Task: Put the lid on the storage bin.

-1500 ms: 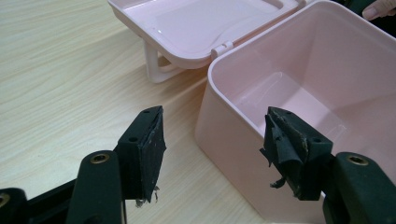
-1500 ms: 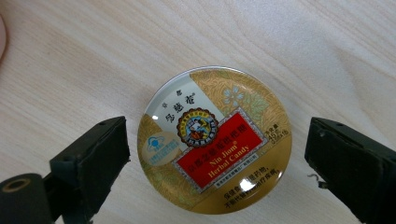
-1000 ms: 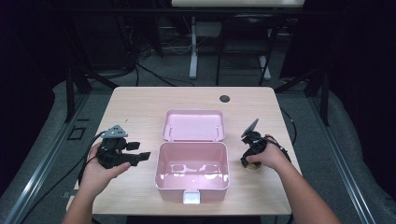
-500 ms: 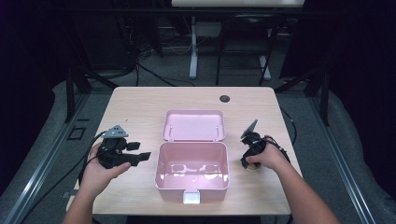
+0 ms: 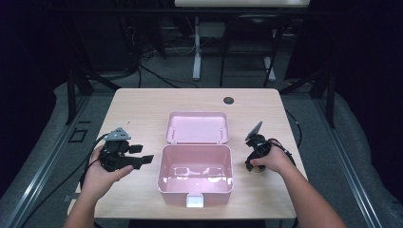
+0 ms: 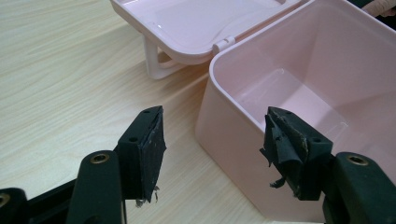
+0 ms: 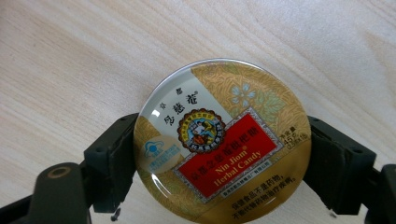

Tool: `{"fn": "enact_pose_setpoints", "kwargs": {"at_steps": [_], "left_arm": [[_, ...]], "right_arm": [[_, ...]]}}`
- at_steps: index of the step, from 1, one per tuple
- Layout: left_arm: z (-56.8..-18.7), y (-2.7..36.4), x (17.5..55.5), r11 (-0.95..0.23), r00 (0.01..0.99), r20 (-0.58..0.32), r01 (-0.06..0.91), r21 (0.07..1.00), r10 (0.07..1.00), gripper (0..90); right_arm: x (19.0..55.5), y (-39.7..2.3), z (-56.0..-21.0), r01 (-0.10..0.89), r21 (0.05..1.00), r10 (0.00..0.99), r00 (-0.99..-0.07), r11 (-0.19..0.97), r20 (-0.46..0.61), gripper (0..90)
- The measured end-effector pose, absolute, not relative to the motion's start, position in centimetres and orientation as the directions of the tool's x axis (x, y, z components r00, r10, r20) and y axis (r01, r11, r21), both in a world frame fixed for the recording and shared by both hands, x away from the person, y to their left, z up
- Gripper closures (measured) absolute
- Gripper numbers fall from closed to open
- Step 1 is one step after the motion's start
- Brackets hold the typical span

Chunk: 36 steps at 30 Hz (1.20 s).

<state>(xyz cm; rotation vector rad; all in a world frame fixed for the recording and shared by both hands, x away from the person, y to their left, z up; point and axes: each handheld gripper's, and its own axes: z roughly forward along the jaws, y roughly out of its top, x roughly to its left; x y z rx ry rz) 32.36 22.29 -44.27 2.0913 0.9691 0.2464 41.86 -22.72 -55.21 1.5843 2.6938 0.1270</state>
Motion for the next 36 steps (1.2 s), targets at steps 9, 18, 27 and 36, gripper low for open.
{"fn": "enact_pose_setpoints", "kwargs": {"at_steps": [9, 18, 27, 36], "left_arm": [[-44.2, 22.3, 32.4, -0.384, 0.687, -0.15, 0.557, 0.736, 0.711, 38.2], [-44.2, 22.4, 32.3, -0.382, 0.687, -0.151, 0.558, 0.737, 0.711, 38.1], [-44.2, 22.4, 32.3, -0.382, 0.686, -0.15, 0.557, 0.737, 0.711, 38.2], [-44.1, 22.5, 32.3, -0.384, 0.688, -0.147, 0.554, 0.739, 0.711, 38.1]], "right_arm": [[42.0, -22.4, -54.6, 0.86, 0.06, 0.86, -0.509, 0.508, 0.021, 19.4], [41.8, -21.9, -53.9, 0.848, 0.057, 0.848, -0.529, 0.528, 0.02, 19.5], [41.6, -21.7, -52.3, 0.832, 0.07, 0.834, -0.552, 0.55, 0.011, 19.5], [41.3, -21.2, -50.1, 0.813, 0.083, 0.816, -0.578, 0.576, -0.001, 19.5]]}}
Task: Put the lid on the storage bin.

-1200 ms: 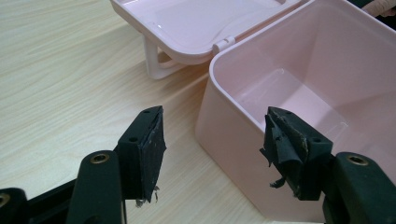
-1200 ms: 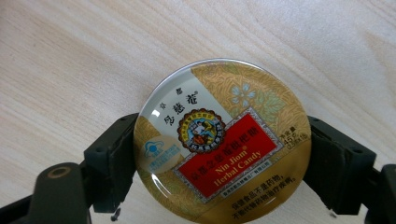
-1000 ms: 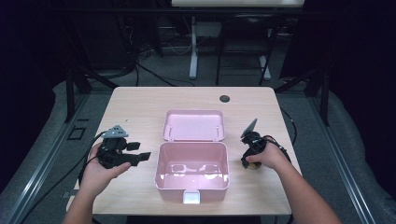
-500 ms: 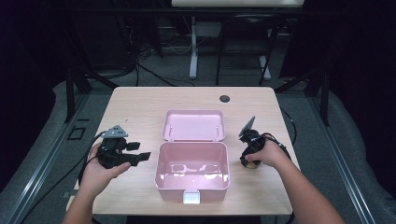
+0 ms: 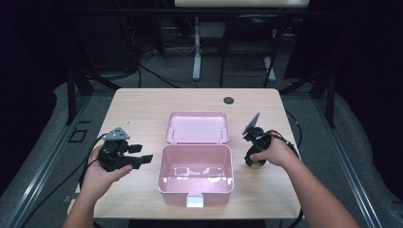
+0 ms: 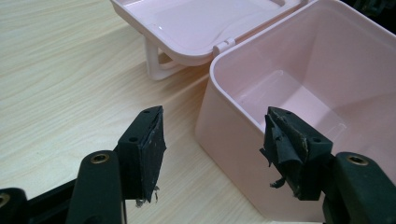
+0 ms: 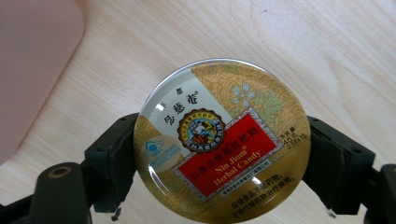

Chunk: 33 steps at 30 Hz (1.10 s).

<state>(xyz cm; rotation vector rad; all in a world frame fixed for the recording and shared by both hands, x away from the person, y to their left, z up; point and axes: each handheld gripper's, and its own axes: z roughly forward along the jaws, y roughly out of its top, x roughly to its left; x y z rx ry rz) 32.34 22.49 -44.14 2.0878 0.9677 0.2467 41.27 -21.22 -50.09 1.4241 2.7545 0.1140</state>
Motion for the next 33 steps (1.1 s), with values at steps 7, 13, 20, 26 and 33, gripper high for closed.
{"fn": "enact_pose_setpoints", "kwargs": {"at_steps": [7, 13, 20, 26, 33], "left_arm": [[-44.1, 22.5, 32.3, -0.381, 0.686, -0.15, 0.557, 0.738, 0.712, 38.2], [-44.1, 22.5, 32.3, -0.381, 0.686, -0.15, 0.556, 0.739, 0.712, 38.2], [-44.1, 22.5, 32.3, -0.379, 0.687, -0.152, 0.557, 0.739, 0.711, 38.2], [-44.1, 22.5, 32.3, -0.379, 0.686, -0.154, 0.558, 0.738, 0.711, 38.2], [-44.1, 22.5, 32.3, -0.381, 0.687, -0.152, 0.557, 0.738, 0.71, 38.2]], "right_arm": [[41.0, -20.8, -48.8, 0.801, 0.076, 0.803, -0.596, 0.594, -0.006, 19.5], [40.8, -20.3, -48.1, 0.79, 0.074, 0.792, -0.61, 0.609, -0.002, 19.5], [40.7, -19.9, -47.3, 0.782, 0.073, 0.785, -0.62, 0.618, -0.004, 19.5], [40.7, -19.6, -46.2, 0.768, 0.074, 0.771, -0.637, 0.636, -0.011, 19.5], [40.5, -19.3, -45.0, 0.762, 0.092, 0.765, -0.644, 0.642, -0.006, 19.5]]}}
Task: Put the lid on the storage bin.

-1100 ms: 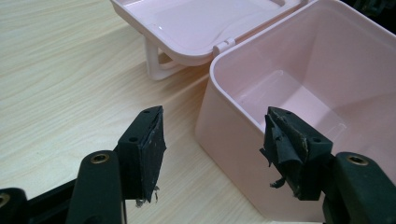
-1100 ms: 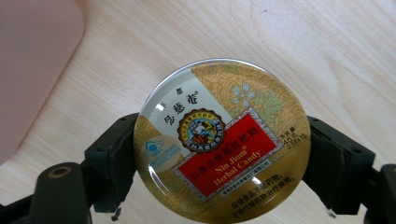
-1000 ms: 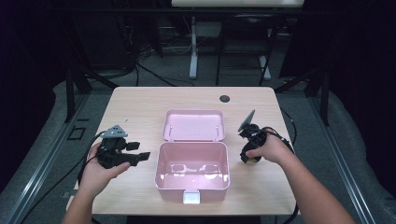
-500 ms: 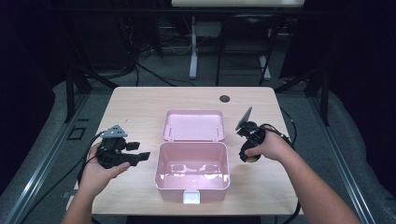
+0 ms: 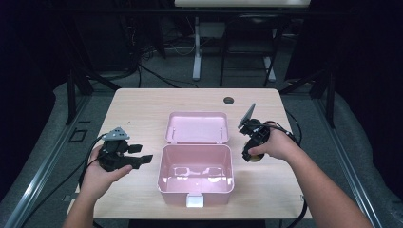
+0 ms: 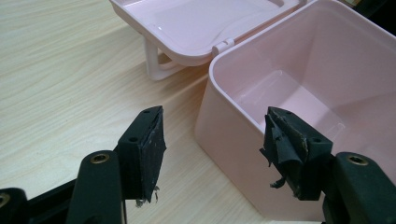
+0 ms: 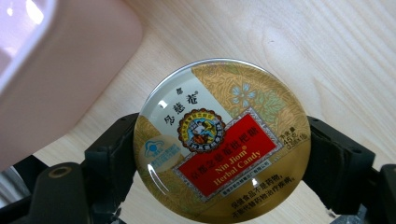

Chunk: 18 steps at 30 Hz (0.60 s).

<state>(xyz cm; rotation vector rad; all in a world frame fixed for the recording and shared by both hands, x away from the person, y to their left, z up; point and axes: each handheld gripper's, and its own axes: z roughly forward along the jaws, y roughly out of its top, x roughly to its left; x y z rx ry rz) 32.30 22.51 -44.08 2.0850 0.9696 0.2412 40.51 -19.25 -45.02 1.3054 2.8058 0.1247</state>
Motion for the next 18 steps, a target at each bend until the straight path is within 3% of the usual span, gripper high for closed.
{"fn": "enact_pose_setpoints", "kwargs": {"at_steps": [18], "left_arm": [[-44.1, 22.5, 32.3, -0.383, 0.688, -0.15, 0.556, 0.737, 0.71, 38.1]], "right_arm": [[40.3, -18.8, -43.5, 0.745, 0.095, 0.748, -0.663, 0.661, -0.002, 19.5]]}}
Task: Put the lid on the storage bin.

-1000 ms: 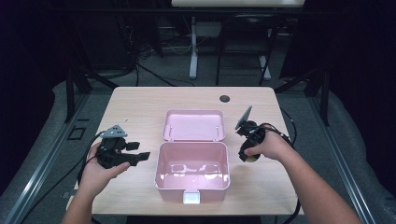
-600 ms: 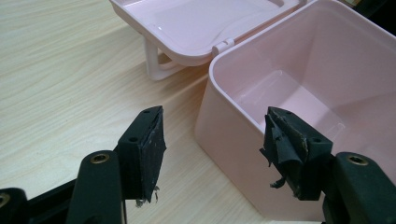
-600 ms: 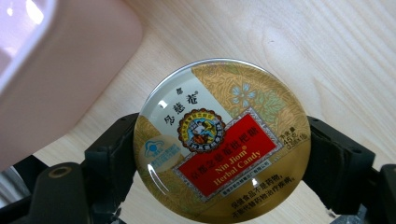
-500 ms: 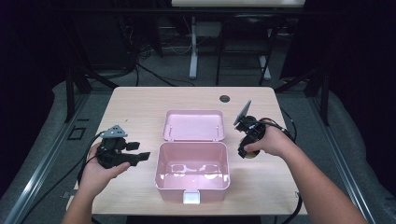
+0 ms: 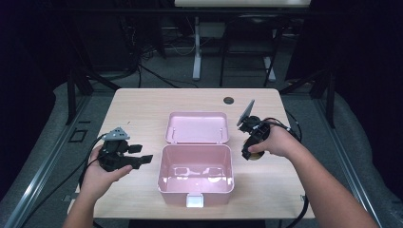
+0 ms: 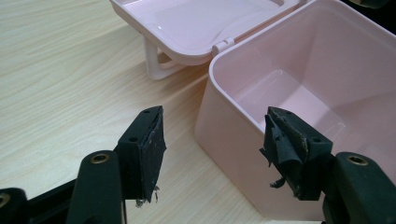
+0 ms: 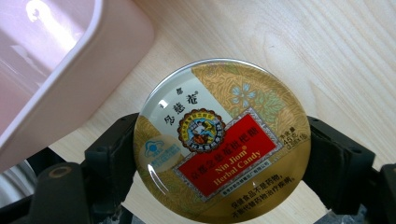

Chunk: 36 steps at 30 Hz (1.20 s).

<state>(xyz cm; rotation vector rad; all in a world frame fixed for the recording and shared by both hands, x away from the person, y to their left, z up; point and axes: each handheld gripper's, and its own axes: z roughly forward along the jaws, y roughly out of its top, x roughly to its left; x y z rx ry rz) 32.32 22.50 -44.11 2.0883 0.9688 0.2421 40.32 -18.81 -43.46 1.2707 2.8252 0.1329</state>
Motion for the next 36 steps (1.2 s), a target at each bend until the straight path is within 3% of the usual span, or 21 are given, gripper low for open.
{"fn": "enact_pose_setpoints", "kwargs": {"at_steps": [8, 22, 27, 36], "left_arm": [[-44.1, 22.5, 32.3, -0.382, 0.686, -0.151, 0.559, 0.736, 0.712, 38.2], [-44.2, 22.4, 32.3, -0.38, 0.686, -0.153, 0.559, 0.737, 0.711, 38.1], [-44.2, 22.4, 32.3, -0.383, 0.688, -0.152, 0.558, 0.737, 0.71, 38.1], [-44.2, 22.4, 32.3, -0.379, 0.686, -0.155, 0.559, 0.737, 0.711, 38.1]], "right_arm": [[40.2, -18.4, -43.0, 0.725, 0.091, 0.729, -0.685, 0.683, -0.013, 19.6], [38.2, -15.5, -41.6, 0.391, 0.105, 0.395, -0.918, 0.914, -0.023, 19.6], [37.7, -14.6, -41.3, 0.326, 0.093, 0.33, -0.943, 0.941, -0.038, 19.6], [37.5, -13.9, -41.3, 0.294, 0.075, 0.296, -0.955, 0.953, -0.011, 19.6]]}}
